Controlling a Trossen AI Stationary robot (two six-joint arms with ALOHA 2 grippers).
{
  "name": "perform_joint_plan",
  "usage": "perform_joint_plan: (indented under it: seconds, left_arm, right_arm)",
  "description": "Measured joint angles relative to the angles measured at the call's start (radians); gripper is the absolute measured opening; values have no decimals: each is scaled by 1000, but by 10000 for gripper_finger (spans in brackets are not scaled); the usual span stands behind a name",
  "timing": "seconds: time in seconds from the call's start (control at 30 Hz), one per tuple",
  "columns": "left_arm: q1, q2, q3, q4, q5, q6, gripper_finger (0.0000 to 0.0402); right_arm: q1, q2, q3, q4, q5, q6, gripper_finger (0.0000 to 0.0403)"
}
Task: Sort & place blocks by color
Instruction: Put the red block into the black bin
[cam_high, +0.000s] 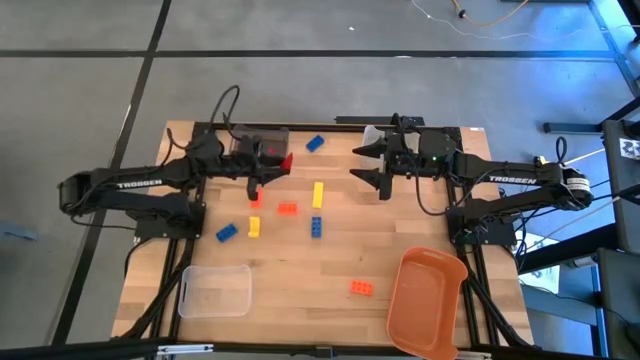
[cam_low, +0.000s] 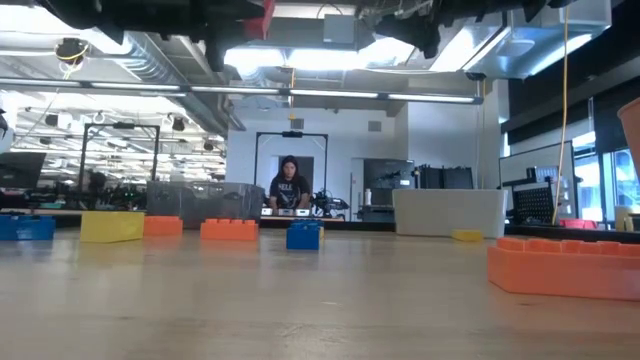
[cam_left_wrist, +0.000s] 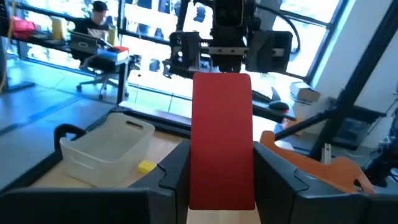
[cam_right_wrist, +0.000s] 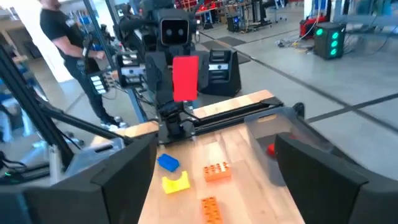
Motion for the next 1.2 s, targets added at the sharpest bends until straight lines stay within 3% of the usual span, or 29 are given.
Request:
perform_joint_plan:
  seconds: [0.67,0.77,0.87,0.97,1.1,1.2]
  left_arm:
    - [-6,1,-3,4,-14,-22,117]
    - [-1,1,3,-10,-66,-19,117]
    - [58,35,90,-160,-137,34,117]
    - [184,109,252,-470,-190,142,117]
    - [386,273,466,-806,-208,316,117]
    - [502,413,535,-968,-205,366,117]
  right_arm:
    - [0,0,0,-2,-17,-33,327]
    - [0,0,0,-2,-16,-34,327]
    - [0,0,0,-6,-16,-35,327]
    - [-2,0,0,-9,-16,-34,327]
    - [-2,0,0,-10,-15,-34,327]
    - [-2,0,0,-13,-15,-30,327]
